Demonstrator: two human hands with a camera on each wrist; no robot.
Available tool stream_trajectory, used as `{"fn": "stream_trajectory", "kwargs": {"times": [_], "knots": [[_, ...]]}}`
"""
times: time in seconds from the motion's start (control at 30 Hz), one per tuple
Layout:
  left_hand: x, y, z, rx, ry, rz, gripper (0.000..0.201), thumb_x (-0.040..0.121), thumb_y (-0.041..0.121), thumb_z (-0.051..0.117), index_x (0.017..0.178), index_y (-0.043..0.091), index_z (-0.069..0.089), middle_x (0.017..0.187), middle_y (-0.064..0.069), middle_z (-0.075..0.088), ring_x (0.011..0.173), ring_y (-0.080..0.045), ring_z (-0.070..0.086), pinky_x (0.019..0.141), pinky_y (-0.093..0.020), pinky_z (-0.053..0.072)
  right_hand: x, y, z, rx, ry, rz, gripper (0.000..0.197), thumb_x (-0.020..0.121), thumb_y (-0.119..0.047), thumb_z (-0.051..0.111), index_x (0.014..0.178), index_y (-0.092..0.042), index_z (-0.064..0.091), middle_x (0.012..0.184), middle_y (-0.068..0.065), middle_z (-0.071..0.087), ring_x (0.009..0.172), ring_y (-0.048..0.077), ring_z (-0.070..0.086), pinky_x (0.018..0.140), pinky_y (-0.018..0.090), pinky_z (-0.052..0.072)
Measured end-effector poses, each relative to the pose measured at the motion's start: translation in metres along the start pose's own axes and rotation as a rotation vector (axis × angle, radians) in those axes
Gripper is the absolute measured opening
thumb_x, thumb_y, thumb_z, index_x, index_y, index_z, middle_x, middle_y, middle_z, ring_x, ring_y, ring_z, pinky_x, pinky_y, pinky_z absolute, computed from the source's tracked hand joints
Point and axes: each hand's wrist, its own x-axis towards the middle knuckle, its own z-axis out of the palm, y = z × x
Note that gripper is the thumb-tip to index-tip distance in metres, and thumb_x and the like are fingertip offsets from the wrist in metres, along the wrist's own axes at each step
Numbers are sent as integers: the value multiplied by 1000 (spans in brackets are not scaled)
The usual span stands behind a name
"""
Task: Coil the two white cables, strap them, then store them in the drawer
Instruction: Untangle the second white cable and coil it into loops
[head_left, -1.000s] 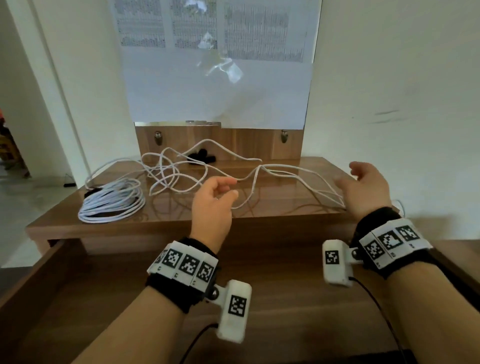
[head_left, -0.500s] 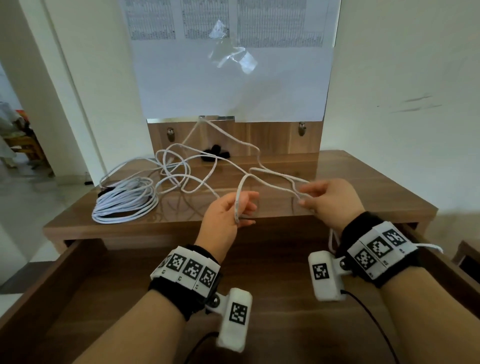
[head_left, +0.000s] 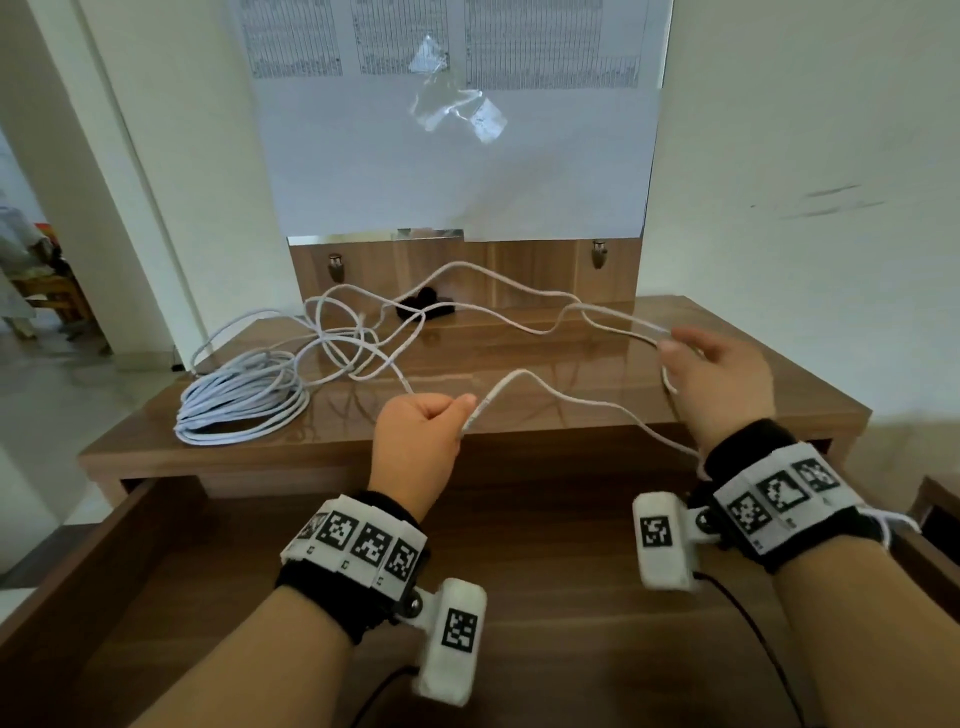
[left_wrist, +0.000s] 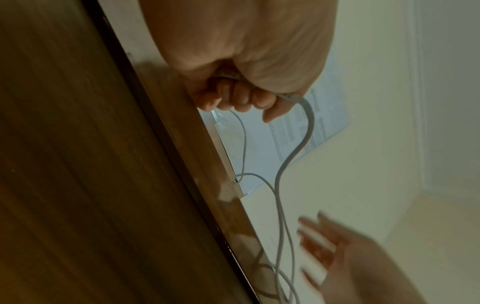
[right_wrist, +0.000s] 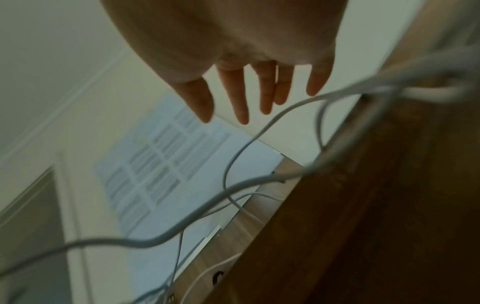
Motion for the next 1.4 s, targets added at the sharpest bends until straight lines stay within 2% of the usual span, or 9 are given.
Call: {"fn": "stream_trajectory", "kwargs": {"times": [0.27,0.4,0.53,0.7,0.8,0.93,1.17,1.3,1.4], "knots": [[-10,9,9,301,-431,18,44,89,14,63,47,14,50,45,1,43,45,-10,45,66,-33,53,-53,-29,33,-175,-451,-661,50,90,-62,34,129,-37,53,132,-16,55,125,3,45,108,40,34],[-20,17,14,299,-673,145,51,84,4,64,40,22,43,42,6,43,43,-8,42,56,-25,42,-61,-27,45,-218,-689,-458,28,94,-40,50,118,-34,63,112,-19,64,101,-7,54,88,15,40],[-28,20,18,210,-770,199,54,82,-2,61,38,19,36,38,2,37,39,-14,33,55,-35,41,-62,-20,50,7,-834,-208,19,93,-30,56,109,-29,66,99,-9,70,94,8,65,81,28,53],[-37,25,22,85,-903,163,57,85,-4,60,38,18,37,38,3,36,39,-17,32,53,-21,35,-58,-16,57,74,-798,-16,41,86,-29,67,124,-26,52,109,-5,64,98,13,63,81,35,53],[-37,28,19,-1,-938,135,39,86,3,61,48,1,54,49,-12,50,49,-31,43,61,-37,44,-55,-15,55,205,-774,93,25,92,-21,60,116,-16,60,74,-1,66,64,13,62,62,27,50],[-28,35,7,-28,-676,175,22,90,9,59,73,4,72,76,-11,70,78,-24,64,88,-42,51,-46,-7,49,221,-576,32,22,98,-14,49,94,-9,70,52,0,49,46,19,46,49,29,44],[1,13,-18,-95,395,94,13,87,19,68,86,19,55,80,-2,53,68,-8,49,67,-25,43,-43,-2,43,77,-625,-64,41,94,-35,56,71,-4,69,47,8,49,41,22,47,54,29,47],[8,2,-18,18,263,-63,41,88,32,69,125,24,53,118,6,54,102,-6,54,87,-24,45,-43,-2,40,-95,-751,-91,41,93,-39,55,73,-8,72,52,9,59,45,20,56,70,22,48],[7,1,-13,4,121,-26,19,97,21,57,115,24,62,98,6,68,91,-8,63,88,-36,54,-44,0,42,-154,-706,-128,29,91,-33,60,73,-15,74,62,4,69,57,19,65,62,22,50]]}}
